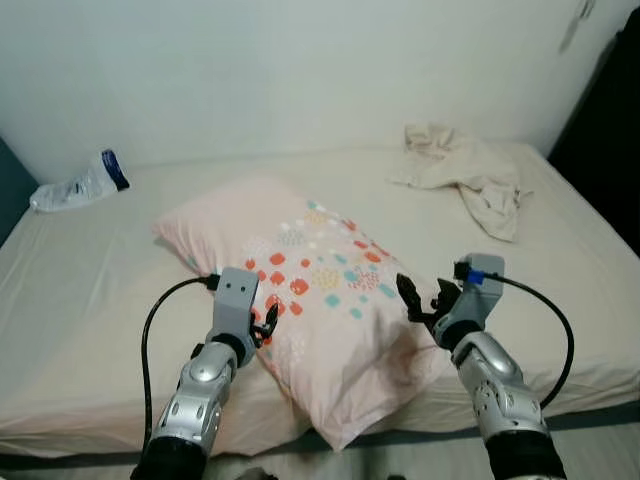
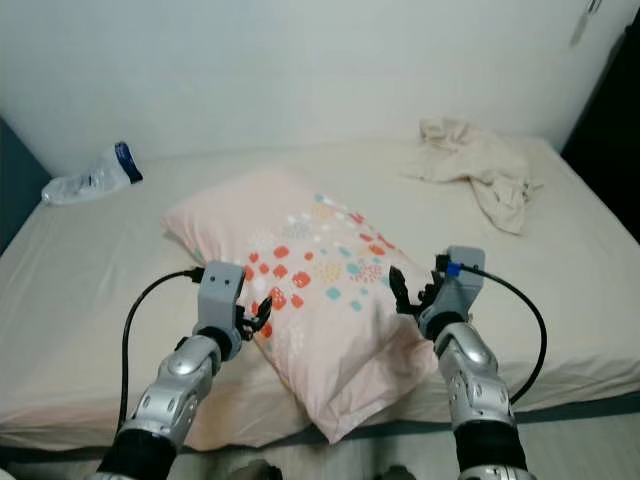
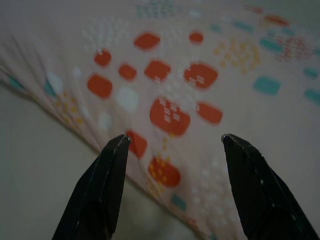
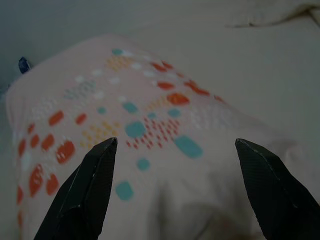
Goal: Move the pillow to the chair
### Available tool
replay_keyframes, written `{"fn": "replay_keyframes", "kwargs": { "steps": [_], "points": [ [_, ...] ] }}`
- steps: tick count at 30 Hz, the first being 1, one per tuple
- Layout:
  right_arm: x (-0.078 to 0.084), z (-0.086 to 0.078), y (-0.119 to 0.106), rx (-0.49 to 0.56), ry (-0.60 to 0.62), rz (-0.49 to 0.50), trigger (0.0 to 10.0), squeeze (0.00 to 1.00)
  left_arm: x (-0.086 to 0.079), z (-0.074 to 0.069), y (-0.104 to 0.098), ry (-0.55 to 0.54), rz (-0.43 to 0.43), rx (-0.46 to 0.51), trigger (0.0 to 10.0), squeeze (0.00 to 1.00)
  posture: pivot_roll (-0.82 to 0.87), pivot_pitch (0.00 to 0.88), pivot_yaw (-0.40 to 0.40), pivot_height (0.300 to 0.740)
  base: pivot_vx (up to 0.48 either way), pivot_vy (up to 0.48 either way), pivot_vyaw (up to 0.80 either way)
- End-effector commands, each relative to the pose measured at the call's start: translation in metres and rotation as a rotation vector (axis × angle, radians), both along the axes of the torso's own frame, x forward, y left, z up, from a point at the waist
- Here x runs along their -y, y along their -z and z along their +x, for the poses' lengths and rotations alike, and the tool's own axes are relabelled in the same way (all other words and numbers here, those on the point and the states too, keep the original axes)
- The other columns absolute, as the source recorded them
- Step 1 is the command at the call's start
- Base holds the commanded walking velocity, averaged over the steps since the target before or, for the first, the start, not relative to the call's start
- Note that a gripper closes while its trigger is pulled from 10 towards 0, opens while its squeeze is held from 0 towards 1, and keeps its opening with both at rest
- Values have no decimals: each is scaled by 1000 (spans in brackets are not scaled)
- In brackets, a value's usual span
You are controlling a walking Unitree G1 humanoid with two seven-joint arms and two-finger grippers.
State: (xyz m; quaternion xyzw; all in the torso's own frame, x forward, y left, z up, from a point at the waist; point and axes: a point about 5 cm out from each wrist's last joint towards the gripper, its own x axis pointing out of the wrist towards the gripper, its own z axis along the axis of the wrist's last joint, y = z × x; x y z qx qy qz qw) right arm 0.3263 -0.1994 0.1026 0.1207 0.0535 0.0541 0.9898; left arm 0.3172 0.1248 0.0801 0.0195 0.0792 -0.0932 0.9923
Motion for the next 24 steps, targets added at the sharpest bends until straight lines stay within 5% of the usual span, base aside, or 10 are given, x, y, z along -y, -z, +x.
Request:
{"fn": "replay_keyframes", "kwargs": {
  "steps": [1,14,24],
  "points": [
    [-1,-1,4,3,9,37,10000,0,-7,-1,5,-23,-3,-21,10000,0,-116,132,96,601,0,0,0],
    [1,0,-9,59,-21,99,10000,0,-19,10,1,-136,-280,-90,10000,0,-124,135,101,581,0,0,0],
    [-1,-1,-10,108,-39,180,10000,0,-17,6,6,-126,-307,-119,10000,0,-113,150,112,536,0,0,0]
  ]
}}
